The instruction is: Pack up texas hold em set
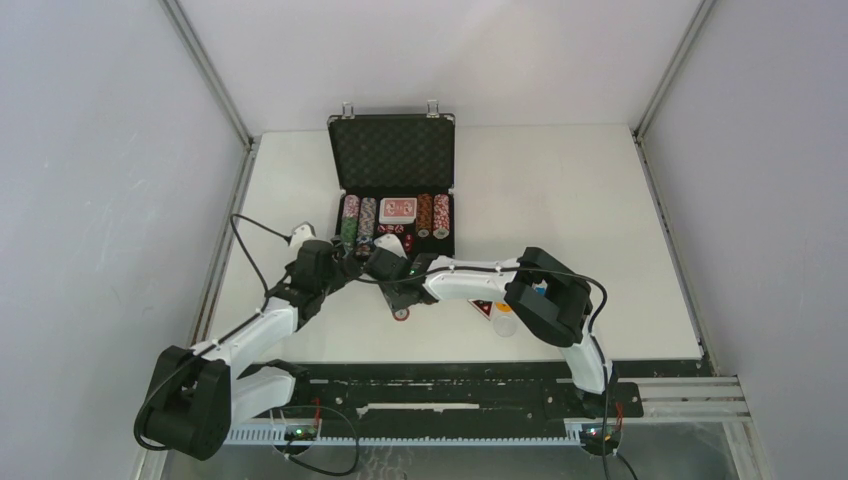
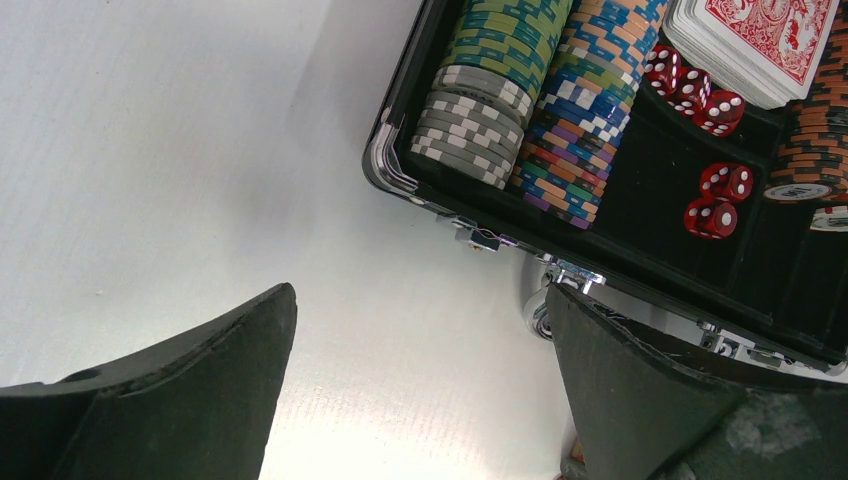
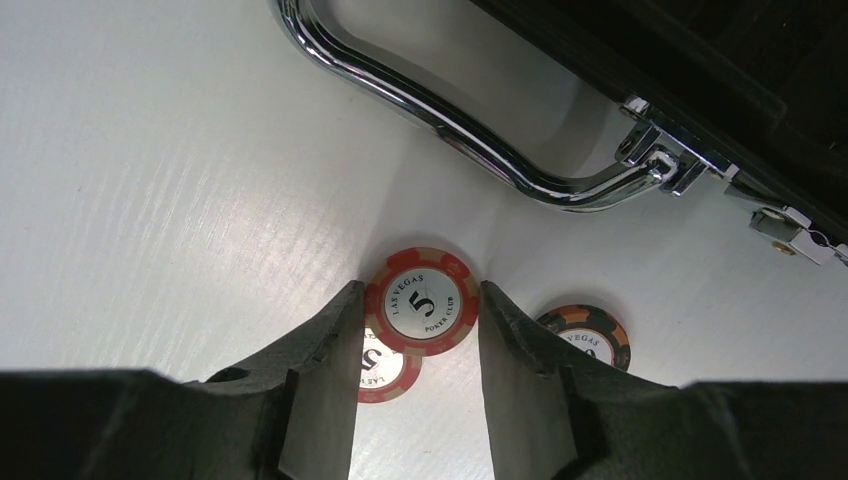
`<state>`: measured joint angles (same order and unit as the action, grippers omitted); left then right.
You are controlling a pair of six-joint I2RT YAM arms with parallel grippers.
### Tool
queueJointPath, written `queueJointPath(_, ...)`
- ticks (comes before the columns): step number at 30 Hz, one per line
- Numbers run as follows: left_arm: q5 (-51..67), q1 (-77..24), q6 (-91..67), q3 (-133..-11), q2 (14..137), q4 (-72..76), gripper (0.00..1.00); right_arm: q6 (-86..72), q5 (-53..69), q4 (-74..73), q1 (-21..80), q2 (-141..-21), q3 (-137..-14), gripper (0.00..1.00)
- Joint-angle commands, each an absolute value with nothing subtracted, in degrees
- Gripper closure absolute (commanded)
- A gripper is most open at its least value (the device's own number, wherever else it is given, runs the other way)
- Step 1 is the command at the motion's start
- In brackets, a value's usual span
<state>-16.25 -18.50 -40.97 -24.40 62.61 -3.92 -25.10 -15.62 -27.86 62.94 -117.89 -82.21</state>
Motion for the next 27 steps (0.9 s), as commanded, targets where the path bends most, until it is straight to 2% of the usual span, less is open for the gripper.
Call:
queueJointPath(1,-16.17,-18.19,-40.26,-27.74,62.31,-1.76,0.01,-25.66,-16.1,-27.64,63.78,-118.14,-83.02,0.55)
queueJointPath(27,-16.31,-18.17,-40.17,-27.76,62.28,-1.58,0.01,-23.61,-19.16,-23.75,65.3,-111.7,-79.34,0.58)
